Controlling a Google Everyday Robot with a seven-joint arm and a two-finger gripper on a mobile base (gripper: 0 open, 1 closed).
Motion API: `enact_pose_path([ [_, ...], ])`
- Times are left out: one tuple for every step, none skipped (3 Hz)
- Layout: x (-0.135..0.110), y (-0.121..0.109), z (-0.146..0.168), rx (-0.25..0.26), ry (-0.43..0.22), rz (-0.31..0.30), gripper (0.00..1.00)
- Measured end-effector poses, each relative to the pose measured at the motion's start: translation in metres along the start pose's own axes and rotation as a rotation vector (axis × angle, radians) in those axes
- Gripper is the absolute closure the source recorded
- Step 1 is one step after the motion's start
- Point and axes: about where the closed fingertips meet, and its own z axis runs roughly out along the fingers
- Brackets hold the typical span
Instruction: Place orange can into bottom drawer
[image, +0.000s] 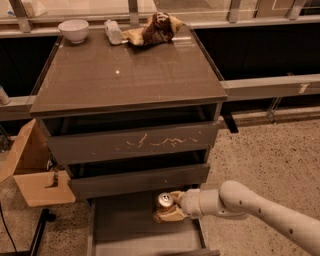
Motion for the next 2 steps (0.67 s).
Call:
enact_pose_path([
  [0.06,-0.014,0.034,-0.005,0.006,-0.012,1.0],
  [0.103,-0.026,0.059,-0.01,0.005,-0.004,1.0],
])
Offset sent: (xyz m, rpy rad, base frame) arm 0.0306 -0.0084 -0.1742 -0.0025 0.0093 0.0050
